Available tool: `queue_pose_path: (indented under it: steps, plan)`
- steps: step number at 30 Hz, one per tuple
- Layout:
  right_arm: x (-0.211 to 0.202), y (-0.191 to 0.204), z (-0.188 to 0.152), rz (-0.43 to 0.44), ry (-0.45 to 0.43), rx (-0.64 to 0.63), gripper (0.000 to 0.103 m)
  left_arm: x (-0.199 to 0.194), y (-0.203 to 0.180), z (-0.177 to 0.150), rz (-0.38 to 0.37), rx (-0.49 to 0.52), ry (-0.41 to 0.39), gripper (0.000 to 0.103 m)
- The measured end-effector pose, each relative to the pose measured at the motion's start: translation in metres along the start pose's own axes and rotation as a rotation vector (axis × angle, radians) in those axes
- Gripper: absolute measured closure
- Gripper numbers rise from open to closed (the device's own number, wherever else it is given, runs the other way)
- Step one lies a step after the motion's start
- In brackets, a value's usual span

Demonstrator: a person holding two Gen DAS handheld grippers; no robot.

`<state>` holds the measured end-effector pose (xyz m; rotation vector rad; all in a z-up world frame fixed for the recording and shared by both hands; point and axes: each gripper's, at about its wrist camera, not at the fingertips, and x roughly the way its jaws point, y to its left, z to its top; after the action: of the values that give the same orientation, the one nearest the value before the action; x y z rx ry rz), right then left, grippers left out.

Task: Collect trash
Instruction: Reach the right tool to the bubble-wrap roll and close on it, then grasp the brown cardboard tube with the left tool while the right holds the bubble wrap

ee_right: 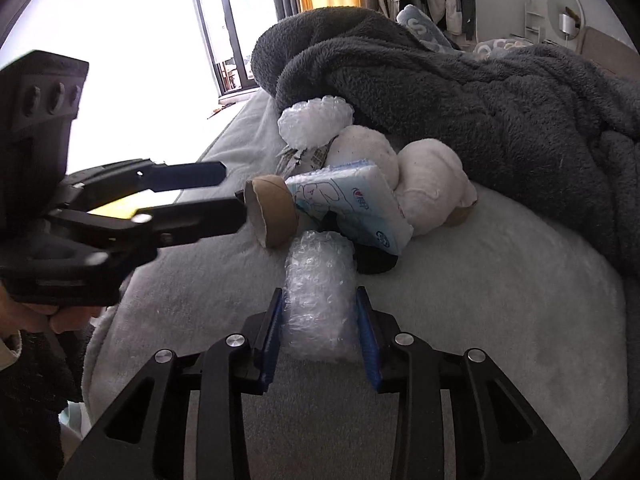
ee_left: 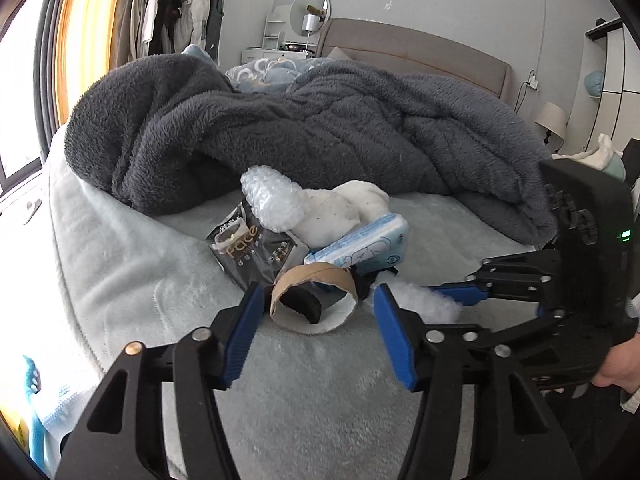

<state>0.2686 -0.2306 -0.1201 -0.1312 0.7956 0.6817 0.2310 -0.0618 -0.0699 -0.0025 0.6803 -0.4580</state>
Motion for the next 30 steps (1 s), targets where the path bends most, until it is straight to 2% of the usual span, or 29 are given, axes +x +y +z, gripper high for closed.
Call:
queue_pose_path:
  steps: [7, 12, 19, 20, 22, 27, 28, 29, 30]
  plan:
    - [-0.012, -0.009, 0.0, 0.018, -0.025, 0.039, 0.068, 0.01, -0.006, 0.004, 0.002, 0.003, 0.006, 0.044]
    - [-0.014, -0.011, -0.001, 0.025, -0.025, 0.038, 0.068, 0.018, -0.006, 0.006, 0.037, 0.01, 0.034, 0.057]
    - [-0.019, -0.004, 0.005, 0.039, -0.042, 0.023, 0.068, 0.013, 0.001, 0.006, 0.019, -0.014, 0.045, 0.062]
    - [-0.019, -0.003, 0.006, 0.04, -0.044, 0.021, 0.068, 0.011, 0.001, 0.006, 0.012, -0.017, 0.045, 0.07]
    - [-0.022, 0.0, 0.008, 0.045, -0.048, 0.016, 0.068, 0.007, 0.001, 0.008, 0.01, -0.012, 0.048, 0.079]
    - [-0.019, 0.006, 0.014, 0.041, -0.038, 0.015, 0.068, 0.003, 0.007, 0.004, -0.002, -0.042, 0.092, 0.079]
    - [-0.017, 0.007, 0.014, 0.04, -0.034, 0.016, 0.068, 0.004, 0.009, 0.002, -0.01, -0.05, 0.103, 0.066]
    - [-0.016, 0.008, 0.015, 0.038, -0.031, 0.016, 0.068, 0.004, 0.01, 0.001, -0.003, -0.053, 0.103, 0.043]
    - [-0.015, 0.009, 0.015, 0.036, -0.027, 0.015, 0.068, 0.001, 0.011, -0.001, 0.004, -0.047, 0.08, 0.036]
